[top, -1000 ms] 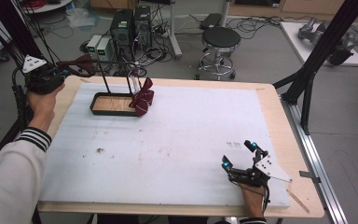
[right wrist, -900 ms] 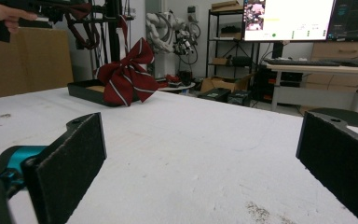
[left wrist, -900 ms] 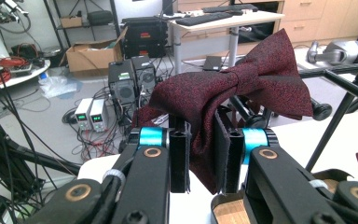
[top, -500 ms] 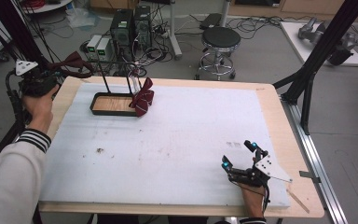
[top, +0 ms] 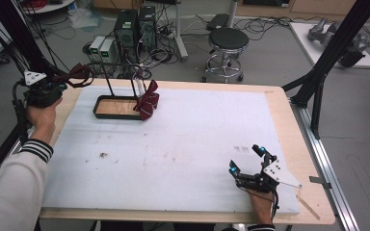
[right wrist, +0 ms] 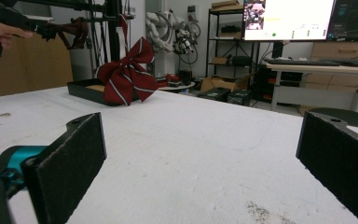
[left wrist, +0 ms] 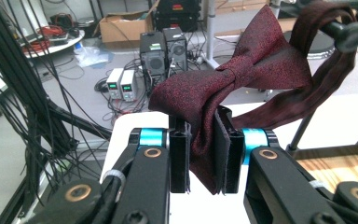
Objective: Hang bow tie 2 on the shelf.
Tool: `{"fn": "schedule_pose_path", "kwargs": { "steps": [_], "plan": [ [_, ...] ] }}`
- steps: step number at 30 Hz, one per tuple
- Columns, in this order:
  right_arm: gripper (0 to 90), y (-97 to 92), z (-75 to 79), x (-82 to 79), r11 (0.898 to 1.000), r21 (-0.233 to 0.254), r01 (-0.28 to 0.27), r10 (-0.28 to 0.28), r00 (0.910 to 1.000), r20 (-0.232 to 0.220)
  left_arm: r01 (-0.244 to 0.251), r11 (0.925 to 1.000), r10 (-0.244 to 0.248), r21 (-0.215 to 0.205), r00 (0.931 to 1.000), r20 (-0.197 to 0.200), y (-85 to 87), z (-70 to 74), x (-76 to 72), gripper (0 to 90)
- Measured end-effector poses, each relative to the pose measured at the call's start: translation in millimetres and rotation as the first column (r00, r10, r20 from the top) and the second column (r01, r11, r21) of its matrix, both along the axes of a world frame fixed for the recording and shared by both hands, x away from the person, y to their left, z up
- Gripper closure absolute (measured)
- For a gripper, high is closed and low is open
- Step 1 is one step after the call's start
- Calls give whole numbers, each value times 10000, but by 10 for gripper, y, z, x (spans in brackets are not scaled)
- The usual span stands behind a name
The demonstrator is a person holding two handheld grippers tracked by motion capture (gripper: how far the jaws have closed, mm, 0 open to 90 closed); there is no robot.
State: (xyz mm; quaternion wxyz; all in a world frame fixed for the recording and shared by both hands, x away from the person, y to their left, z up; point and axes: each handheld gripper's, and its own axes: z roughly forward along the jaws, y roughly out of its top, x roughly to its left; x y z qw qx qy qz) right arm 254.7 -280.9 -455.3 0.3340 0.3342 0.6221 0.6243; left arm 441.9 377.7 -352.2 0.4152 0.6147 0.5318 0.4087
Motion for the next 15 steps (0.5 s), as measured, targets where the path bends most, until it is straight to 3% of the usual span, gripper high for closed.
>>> {"fn": "schedule_pose_path", "kwargs": {
  "steps": [9,15],
  "plan": [
    [5,3,0,-1,10000,-2,9,-9,10000,-11,158,9998,-156,125,9997,-179,-32,-2,-12,762],
    [5,3,1,-2,10000,-8,10,-10,10000,-9,391,9992,-386,116,9984,-421,-45,-33,-19,672]
  ]
}}
